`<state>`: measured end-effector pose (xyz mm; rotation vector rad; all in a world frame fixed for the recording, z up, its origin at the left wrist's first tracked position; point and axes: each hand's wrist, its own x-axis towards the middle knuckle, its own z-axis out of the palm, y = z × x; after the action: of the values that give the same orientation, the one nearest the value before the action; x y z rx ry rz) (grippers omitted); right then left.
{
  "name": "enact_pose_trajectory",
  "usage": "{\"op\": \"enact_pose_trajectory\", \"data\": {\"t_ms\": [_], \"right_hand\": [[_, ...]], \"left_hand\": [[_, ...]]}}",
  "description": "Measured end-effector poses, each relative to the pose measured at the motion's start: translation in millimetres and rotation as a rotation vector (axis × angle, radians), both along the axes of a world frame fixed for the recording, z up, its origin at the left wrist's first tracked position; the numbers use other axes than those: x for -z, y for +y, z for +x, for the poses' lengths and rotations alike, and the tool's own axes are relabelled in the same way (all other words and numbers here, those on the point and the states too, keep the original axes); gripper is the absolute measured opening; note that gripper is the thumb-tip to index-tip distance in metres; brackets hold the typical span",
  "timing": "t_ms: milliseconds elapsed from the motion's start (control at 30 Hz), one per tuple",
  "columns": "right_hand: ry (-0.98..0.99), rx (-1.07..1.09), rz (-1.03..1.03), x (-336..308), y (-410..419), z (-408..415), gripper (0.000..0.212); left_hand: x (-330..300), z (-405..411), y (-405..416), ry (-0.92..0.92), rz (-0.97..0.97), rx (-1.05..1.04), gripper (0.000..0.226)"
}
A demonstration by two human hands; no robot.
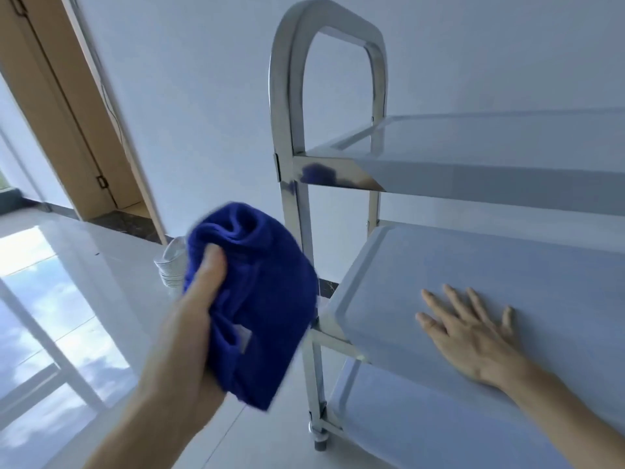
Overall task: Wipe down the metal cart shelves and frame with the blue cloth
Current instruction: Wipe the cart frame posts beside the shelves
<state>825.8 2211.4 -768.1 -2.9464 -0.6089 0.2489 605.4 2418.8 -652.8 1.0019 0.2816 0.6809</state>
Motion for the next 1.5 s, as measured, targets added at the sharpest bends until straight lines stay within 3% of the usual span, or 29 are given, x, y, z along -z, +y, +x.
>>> {"op": "enact_pose_trajectory", "data": {"t_ms": [133, 267, 333, 433, 533, 767, 900, 1033, 1133, 1233, 1367, 1500], "right_hand": [[-0.001, 0.002, -0.007, -1.3, 1.6, -1.7, 0.059], [0.005, 0.008, -0.019, -3.9, 0.7, -2.6, 0.059], [0.004, 0.014, -0.021, -5.1, 0.3, -2.1, 0.059], [0.001, 0.023, -0.032, -5.8, -0.2, 0.7, 0.060], [-0.004, 0.023, -0.045, -4.7, -0.1, 2.3, 0.060], [-0.004, 0.028, -0.047, -3.6, 3.6, 6.5, 0.061], [0.003, 0.032, -0.048, -3.5, 4.6, 11.6, 0.062], [-0.005, 0.024, -0.047, -3.3, 2.9, 12.7, 0.064], [-0.010, 0.021, -0.045, -2.3, 3.0, 13.3, 0.064], [-0.019, 0.017, -0.027, -3.3, 2.7, 14.1, 0.065], [-0.004, 0.022, -0.026, -3.5, 1.9, 15.6, 0.064], [-0.003, 0.024, -0.032, -3.2, 3.5, 15.7, 0.064]], "left_hand": [[-19.0, 34.6, 13.8, -0.138, 0.346, -0.304, 0.023], [-5.2, 94.2, -11.6, -0.035, 0.870, -0.301, 0.067], [1.7, 110.0, -20.3, -0.023, 0.982, -0.390, 0.075], [3.2, 116.7, -13.3, -0.166, 0.783, -0.467, 0.043], [4.8, 126.2, 4.6, -0.153, 0.737, -0.540, 0.030], [23.8, 145.4, 4.6, 0.071, 0.921, -0.535, 0.080], [36.4, 153.9, 2.0, 0.115, 0.846, -0.582, 0.078], [77.5, 149.0, -0.5, 0.134, 0.674, -0.440, 0.080], [98.9, 145.4, -3.4, 0.203, 0.652, -0.435, 0.082], [84.2, 150.1, 0.8, 0.222, 0.696, -0.462, 0.084], [27.4, 164.4, 6.6, 0.054, 0.721, -0.527, 0.085], [13.9, 171.1, 9.8, 0.034, 0.781, -0.608, 0.086]]}}
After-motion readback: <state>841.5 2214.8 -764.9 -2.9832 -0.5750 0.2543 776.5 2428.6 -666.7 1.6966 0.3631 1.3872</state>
